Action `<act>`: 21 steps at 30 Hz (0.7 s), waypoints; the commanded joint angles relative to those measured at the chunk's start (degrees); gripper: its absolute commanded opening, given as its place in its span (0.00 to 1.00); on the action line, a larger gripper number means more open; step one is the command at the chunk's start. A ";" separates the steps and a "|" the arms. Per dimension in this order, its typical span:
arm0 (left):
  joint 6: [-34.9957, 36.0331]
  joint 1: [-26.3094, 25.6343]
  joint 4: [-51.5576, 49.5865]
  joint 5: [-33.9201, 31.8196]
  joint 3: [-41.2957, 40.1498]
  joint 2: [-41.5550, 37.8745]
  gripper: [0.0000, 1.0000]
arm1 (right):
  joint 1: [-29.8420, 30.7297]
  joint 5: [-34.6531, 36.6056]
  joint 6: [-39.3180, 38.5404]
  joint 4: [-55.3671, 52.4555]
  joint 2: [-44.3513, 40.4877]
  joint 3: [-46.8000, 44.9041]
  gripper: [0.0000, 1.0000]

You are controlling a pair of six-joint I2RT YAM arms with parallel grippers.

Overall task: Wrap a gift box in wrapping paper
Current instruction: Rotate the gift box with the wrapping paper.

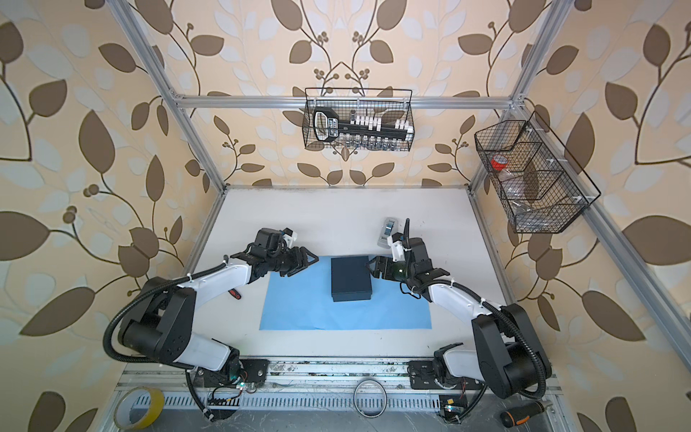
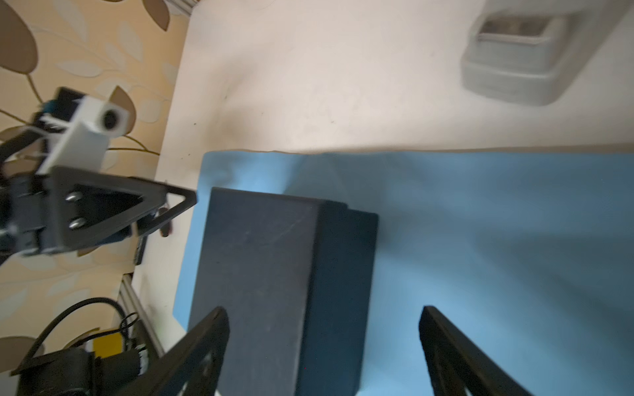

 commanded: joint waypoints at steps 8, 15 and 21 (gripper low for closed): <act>-2.80 -0.48 8.06 -0.94 4.03 13.05 0.27 | 6.81 1.83 2.24 0.70 6.12 1.02 0.96; -3.40 -0.48 12.87 -3.84 -3.99 14.77 0.16 | 8.64 1.60 4.25 1.67 7.57 0.19 0.89; -7.50 -1.21 21.92 -5.92 -11.56 16.86 0.09 | 10.54 1.99 7.79 3.54 6.43 -1.98 0.81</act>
